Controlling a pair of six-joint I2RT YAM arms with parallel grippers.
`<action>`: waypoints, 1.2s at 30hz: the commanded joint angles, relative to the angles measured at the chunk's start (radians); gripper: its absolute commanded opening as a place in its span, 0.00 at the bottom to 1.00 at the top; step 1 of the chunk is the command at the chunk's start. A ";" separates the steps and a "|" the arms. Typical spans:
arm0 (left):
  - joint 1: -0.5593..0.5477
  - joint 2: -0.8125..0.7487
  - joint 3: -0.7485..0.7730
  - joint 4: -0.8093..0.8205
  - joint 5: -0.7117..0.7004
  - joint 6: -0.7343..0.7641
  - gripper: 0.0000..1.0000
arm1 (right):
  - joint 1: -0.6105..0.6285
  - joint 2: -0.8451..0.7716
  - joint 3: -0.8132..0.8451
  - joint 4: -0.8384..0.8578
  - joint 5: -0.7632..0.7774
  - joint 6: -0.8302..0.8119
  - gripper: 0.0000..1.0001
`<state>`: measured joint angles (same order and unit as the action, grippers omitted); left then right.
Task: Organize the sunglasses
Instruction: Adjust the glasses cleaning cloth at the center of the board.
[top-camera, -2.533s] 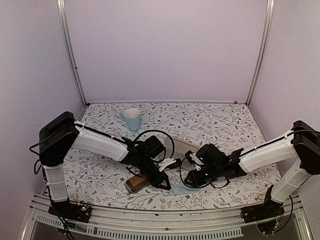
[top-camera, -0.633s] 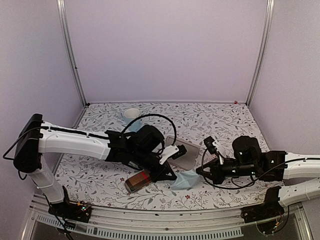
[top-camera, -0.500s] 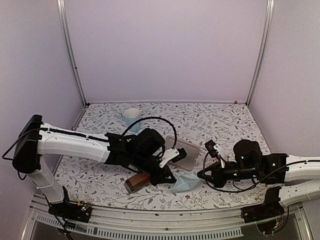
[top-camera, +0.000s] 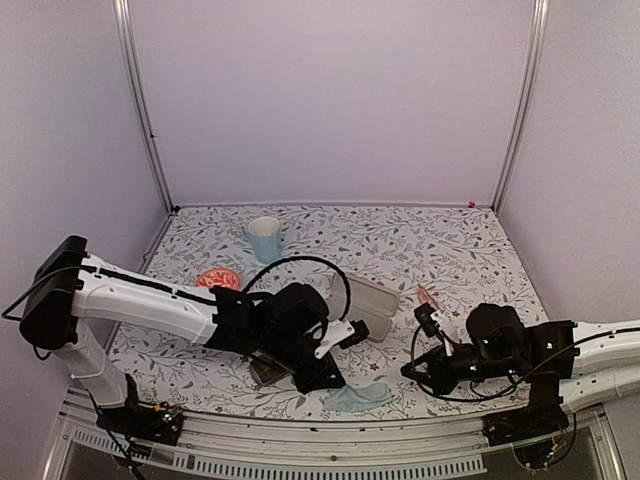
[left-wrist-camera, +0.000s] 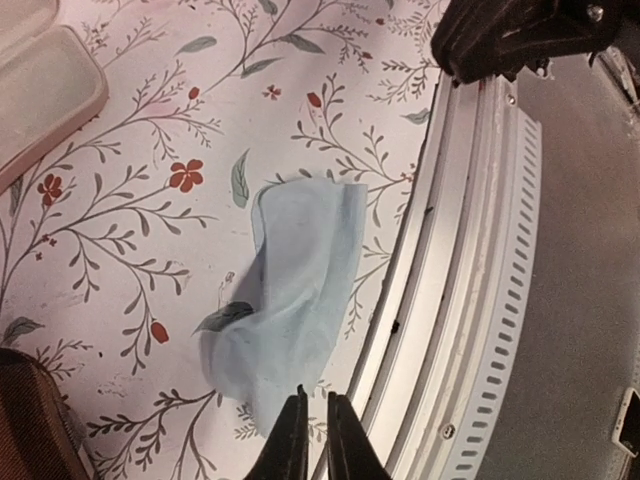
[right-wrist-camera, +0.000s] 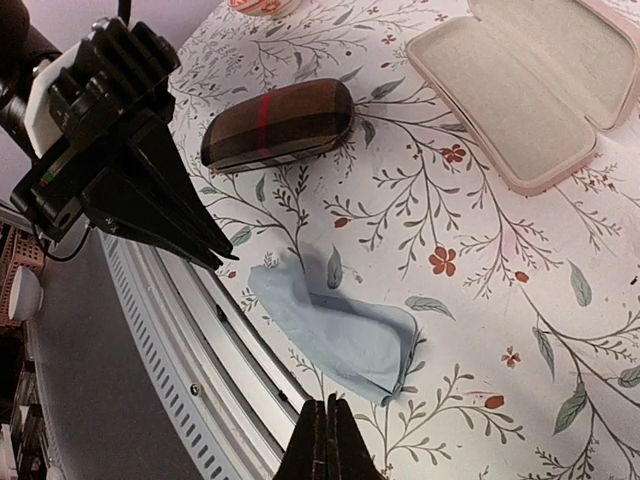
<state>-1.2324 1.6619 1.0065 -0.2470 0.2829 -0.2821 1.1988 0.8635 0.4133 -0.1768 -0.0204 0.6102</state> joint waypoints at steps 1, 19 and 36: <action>-0.009 0.055 0.006 0.047 -0.009 0.017 0.11 | 0.009 0.012 -0.014 -0.012 0.060 0.066 0.00; 0.069 0.087 -0.036 0.054 0.045 0.011 0.33 | -0.047 0.397 0.102 0.077 0.030 0.038 0.26; 0.091 0.151 -0.071 0.073 0.082 -0.024 0.35 | -0.036 0.630 0.181 0.099 -0.052 -0.014 0.36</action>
<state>-1.1366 1.7859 0.9562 -0.1928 0.3553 -0.2943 1.1419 1.4586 0.5655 -0.0685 -0.0834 0.6086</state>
